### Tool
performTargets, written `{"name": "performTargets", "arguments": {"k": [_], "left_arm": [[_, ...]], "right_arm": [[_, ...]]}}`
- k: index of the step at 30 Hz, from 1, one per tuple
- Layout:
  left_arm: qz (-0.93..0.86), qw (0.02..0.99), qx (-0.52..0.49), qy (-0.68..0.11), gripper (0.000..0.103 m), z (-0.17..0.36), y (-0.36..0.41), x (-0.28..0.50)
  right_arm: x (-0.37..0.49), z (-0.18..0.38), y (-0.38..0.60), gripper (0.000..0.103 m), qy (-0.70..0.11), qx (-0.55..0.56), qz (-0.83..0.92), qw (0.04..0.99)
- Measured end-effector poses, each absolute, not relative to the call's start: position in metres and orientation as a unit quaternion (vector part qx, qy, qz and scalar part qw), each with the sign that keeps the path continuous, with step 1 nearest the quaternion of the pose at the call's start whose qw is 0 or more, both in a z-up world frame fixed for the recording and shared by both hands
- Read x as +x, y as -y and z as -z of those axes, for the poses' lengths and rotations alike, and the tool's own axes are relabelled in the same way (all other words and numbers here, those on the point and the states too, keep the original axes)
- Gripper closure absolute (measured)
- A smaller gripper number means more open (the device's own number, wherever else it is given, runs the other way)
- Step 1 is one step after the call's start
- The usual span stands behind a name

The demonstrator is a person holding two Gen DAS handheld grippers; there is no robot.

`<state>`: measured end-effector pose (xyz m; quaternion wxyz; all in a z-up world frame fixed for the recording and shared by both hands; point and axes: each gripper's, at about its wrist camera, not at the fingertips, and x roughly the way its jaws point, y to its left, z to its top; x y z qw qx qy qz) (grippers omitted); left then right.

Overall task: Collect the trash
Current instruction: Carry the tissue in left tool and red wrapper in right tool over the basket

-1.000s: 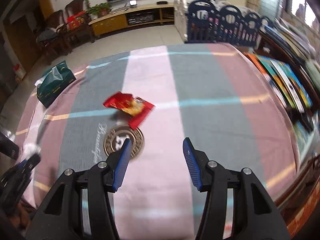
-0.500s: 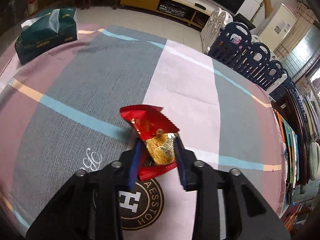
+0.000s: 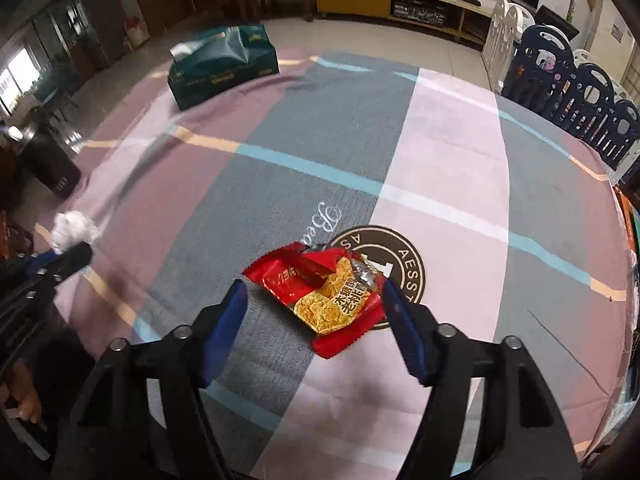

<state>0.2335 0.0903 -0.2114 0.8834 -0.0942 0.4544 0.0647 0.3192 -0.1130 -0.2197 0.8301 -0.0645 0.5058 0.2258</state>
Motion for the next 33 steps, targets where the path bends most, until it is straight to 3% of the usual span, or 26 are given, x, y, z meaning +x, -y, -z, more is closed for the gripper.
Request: {"name": "performTargets", "arguments": {"k": [8, 16, 18, 22, 33], "left_arm": [[-0.065, 0.885, -0.097, -0.451, 0.087, 0.208, -0.089, 0.229], [-0.07, 0.884, -0.098, -0.452, 0.086, 0.207, -0.094, 0.226], [-0.07, 0.884, -0.099, -0.452, 0.086, 0.207, -0.094, 0.226], [-0.071, 0.886, -0.096, -0.449, 0.086, 0.205, -0.093, 0.224], [-0.056, 0.903, -0.074, -0.42, 0.086, 0.172, -0.07, 0.204]], "right_arm": [[0.342, 0.244, 0.138, 0.033, -0.557, 0.032, -0.164, 0.814], [0.354, 0.267, 0.114, 0.033, -0.568, 0.001, -0.132, 0.812], [0.35, 0.267, 0.105, 0.044, -0.56, -0.012, -0.14, 0.816], [0.34, 0.261, 0.094, 0.078, -0.549, -0.03, -0.165, 0.819], [0.288, 0.2, 0.115, 0.08, -0.486, -0.015, -0.165, 0.858]]}}
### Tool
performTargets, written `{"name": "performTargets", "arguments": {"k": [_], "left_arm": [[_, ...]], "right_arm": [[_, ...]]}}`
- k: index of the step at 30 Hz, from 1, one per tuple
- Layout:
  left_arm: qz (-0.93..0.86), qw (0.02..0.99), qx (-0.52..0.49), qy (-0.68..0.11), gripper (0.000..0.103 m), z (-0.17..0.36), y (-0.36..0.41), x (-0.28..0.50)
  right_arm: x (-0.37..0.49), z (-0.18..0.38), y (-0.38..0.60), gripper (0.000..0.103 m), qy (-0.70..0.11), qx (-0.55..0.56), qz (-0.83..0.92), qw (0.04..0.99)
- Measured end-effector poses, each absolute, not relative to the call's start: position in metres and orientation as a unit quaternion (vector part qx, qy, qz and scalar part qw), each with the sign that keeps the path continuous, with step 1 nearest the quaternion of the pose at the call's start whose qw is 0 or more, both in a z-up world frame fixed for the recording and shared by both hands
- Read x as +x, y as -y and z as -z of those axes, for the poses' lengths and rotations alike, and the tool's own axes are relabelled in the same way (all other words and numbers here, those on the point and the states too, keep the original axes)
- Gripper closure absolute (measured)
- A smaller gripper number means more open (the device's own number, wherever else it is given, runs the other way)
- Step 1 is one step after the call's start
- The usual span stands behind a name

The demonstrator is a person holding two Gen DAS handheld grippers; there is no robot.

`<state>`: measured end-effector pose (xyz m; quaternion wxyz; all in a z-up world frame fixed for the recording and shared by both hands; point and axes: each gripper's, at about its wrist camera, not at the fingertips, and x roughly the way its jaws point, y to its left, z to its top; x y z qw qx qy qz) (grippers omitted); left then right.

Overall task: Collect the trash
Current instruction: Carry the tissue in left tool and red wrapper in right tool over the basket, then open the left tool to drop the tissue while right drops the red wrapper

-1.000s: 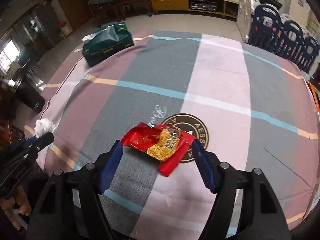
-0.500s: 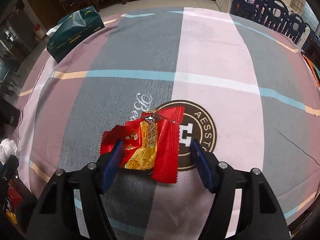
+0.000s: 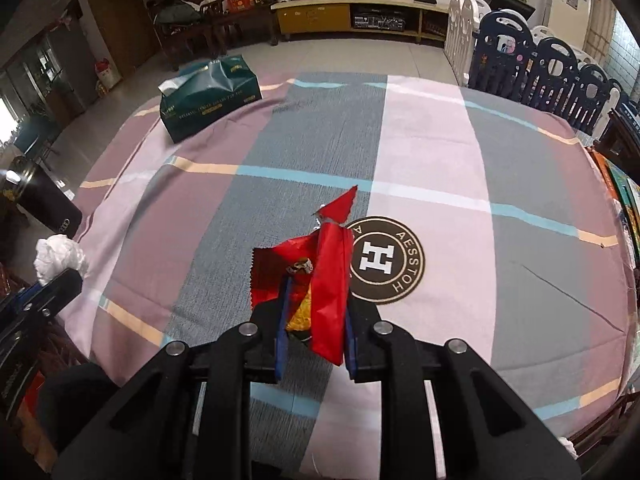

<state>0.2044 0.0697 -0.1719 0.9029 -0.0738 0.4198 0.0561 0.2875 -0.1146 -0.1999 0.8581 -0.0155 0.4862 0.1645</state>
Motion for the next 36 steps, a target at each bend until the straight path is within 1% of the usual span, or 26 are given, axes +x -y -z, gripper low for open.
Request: {"name": "performTargets", "arguments": {"k": [6, 14, 19, 23, 30, 36], "left_arm": [[-0.015, 0.914, -0.053, -0.403, 0.086, 0.149, -0.036, 0.181], [0.056, 0.925, -0.016, -0.375, 0.086, 0.115, 0.022, 0.133], [0.101, 0.928, 0.006, -0.36, 0.086, 0.101, 0.056, 0.104], [0.146, 0.917, 0.006, -0.37, 0.086, 0.099, 0.081, 0.089], [0.209, 0.893, 0.026, -0.398, 0.086, 0.115, 0.119, 0.073], [0.254, 0.865, 0.003, -0.432, 0.087, 0.13, 0.13, 0.078]], "right_arm": [[0.23, 0.146, 0.16, 0.08, -0.444, 0.015, -0.153, 0.883], [0.143, 0.105, 0.228, 0.08, -0.416, 0.043, -0.106, 0.902], [0.096, 0.107, 0.262, 0.08, -0.422, 0.06, -0.075, 0.902], [0.066, 0.118, 0.278, 0.08, -0.446, 0.061, -0.06, 0.891], [0.034, 0.144, 0.311, 0.08, -0.477, 0.058, -0.009, 0.877], [0.017, 0.139, 0.34, 0.08, -0.467, 0.074, 0.02, 0.881]]}}
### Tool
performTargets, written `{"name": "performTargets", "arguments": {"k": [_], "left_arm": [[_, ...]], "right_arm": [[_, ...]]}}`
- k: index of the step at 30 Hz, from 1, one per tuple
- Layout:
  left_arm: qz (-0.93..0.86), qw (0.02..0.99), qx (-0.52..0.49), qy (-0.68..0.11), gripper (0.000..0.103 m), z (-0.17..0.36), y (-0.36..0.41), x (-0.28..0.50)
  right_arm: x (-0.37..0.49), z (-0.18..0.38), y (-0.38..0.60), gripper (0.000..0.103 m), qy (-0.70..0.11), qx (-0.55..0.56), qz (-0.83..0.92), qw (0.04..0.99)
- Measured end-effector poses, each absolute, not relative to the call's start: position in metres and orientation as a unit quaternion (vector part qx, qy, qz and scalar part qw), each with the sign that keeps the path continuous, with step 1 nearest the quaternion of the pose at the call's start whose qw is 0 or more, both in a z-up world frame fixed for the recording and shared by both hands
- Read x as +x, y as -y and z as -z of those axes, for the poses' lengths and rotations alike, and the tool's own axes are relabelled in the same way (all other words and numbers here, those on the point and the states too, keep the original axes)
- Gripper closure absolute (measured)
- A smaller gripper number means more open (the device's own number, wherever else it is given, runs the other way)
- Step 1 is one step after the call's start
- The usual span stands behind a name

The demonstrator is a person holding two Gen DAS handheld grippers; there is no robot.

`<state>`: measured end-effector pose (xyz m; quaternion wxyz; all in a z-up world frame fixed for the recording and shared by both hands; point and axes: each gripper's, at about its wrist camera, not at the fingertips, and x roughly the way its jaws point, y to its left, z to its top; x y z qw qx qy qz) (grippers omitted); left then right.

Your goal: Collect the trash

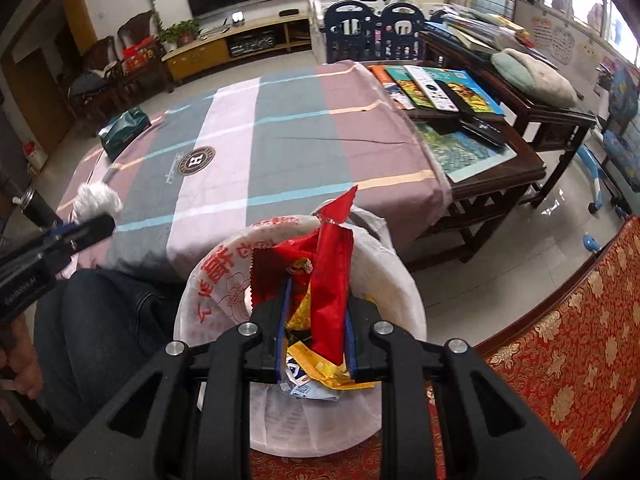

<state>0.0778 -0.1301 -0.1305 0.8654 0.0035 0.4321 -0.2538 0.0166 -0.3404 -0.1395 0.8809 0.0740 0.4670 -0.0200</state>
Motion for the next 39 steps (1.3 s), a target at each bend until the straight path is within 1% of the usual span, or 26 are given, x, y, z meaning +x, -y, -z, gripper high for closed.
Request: {"name": "performTargets", "arguments": {"k": [3, 10, 12, 14, 15, 16, 17, 18, 19, 22, 24, 25, 26, 27, 28, 29, 33, 39], "left_arm": [[0.289, 0.84, -0.012, -0.458, 0.087, 0.145, 0.139, 0.077], [0.314, 0.809, 0.001, -0.497, 0.086, 0.169, 0.161, 0.073], [0.318, 0.804, 0.007, -0.503, 0.084, 0.173, 0.166, 0.072], [0.319, 0.801, 0.013, -0.507, 0.082, 0.175, 0.17, 0.07], [0.318, 0.801, 0.016, -0.507, 0.076, 0.176, 0.171, 0.07], [0.318, 0.801, 0.017, -0.507, 0.072, 0.175, 0.171, 0.069], [0.317, 0.804, 0.019, -0.503, 0.062, 0.174, 0.171, 0.068], [0.315, 0.807, 0.02, -0.5, 0.056, 0.172, 0.171, 0.068], [0.312, 0.809, 0.022, -0.497, 0.054, 0.169, 0.169, 0.067], [0.288, 0.827, 0.038, -0.481, 0.039, 0.16, 0.166, 0.065], [0.242, 0.85, 0.062, -0.463, 0.024, 0.149, 0.161, 0.064], [0.212, 0.863, 0.074, -0.453, 0.019, 0.141, 0.157, 0.064], [0.186, 0.872, 0.084, -0.446, 0.012, 0.135, 0.154, 0.063], [0.155, 0.88, 0.09, -0.44, 0.008, 0.128, 0.149, 0.063], [0.132, 0.883, 0.088, -0.442, 0.006, 0.121, 0.144, 0.063], [0.118, 0.884, 0.08, -0.446, 0.003, 0.116, 0.139, 0.063], [0.071, 0.89, 0.058, -0.446, 0.003, 0.093, 0.12, 0.057], [0.054, 0.903, 0.048, -0.423, 0.003, 0.068, 0.109, 0.041]], "right_arm": [[0.012, 0.138, 0.351, 0.08, -0.472, 0.083, 0.03, 0.877], [0.008, 0.147, 0.357, 0.079, -0.492, 0.099, 0.036, 0.864], [0.008, 0.151, 0.355, 0.074, -0.501, 0.101, 0.032, 0.859], [0.008, 0.153, 0.354, 0.062, -0.507, 0.105, 0.03, 0.855], [0.008, 0.153, 0.354, 0.059, -0.508, 0.106, 0.03, 0.854], [0.008, 0.153, 0.354, 0.053, -0.507, 0.108, 0.03, 0.854], [0.008, 0.151, 0.353, 0.048, -0.506, 0.108, 0.031, 0.855], [0.008, 0.149, 0.354, 0.047, -0.504, 0.109, 0.032, 0.857], [0.008, 0.147, 0.354, 0.046, -0.501, 0.108, 0.034, 0.858], [0.007, 0.138, 0.352, 0.039, -0.496, 0.095, 0.05, 0.862], [0.006, 0.126, 0.347, 0.035, -0.498, 0.083, 0.073, 0.86], [0.005, 0.119, 0.344, 0.028, -0.496, 0.078, 0.079, 0.861], [0.002, 0.109, 0.339, 0.02, -0.487, 0.072, 0.08, 0.867], [0.0, 0.1, 0.335, 0.015, -0.478, 0.066, 0.08, 0.872], [-0.003, 0.088, 0.329, 0.004, -0.469, 0.057, 0.084, 0.877], [-0.006, 0.079, 0.323, 0.003, -0.461, 0.05, 0.091, 0.881], [-0.015, 0.054, 0.305, 0.003, -0.436, 0.03, 0.09, 0.895], [-0.014, 0.053, 0.295, 0.003, -0.441, 0.014, 0.091, 0.893]]}}
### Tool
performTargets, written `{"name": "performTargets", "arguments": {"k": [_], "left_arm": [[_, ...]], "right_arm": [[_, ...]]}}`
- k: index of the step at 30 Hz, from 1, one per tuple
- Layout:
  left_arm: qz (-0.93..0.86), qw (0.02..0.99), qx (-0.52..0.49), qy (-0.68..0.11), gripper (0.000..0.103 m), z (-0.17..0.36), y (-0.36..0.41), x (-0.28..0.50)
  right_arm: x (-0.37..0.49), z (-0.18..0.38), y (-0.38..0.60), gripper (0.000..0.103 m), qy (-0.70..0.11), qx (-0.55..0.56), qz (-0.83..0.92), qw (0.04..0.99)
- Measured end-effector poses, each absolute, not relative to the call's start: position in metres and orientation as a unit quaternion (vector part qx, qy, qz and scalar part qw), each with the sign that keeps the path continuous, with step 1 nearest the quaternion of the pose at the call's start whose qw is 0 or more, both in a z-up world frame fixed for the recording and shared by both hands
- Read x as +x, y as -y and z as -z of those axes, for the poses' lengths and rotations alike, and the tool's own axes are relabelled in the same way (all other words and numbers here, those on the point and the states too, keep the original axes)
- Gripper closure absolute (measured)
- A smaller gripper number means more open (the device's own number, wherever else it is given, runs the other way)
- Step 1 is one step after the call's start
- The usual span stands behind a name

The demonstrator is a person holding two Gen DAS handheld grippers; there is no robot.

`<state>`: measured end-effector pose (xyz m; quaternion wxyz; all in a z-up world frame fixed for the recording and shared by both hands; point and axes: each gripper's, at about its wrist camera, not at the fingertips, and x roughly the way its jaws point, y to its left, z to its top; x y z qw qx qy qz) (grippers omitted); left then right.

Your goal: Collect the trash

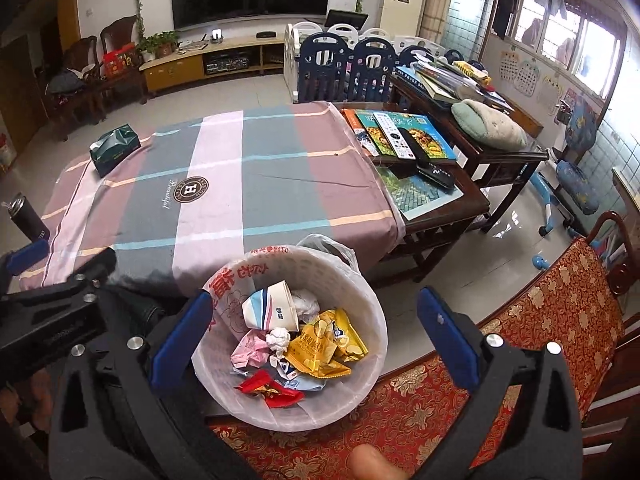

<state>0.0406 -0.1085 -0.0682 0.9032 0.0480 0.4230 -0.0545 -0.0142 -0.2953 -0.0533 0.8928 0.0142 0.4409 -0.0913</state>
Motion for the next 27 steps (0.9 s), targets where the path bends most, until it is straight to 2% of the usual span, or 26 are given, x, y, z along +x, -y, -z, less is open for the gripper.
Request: {"name": "performTargets", "arguments": {"k": [27], "left_arm": [[0.06, 0.908, 0.029, -0.414, 0.003, 0.055, 0.1, 0.032]], "right_arm": [[-0.01, 0.06, 0.306, 0.003, -0.453, 0.034, 0.106, 0.885]]}}
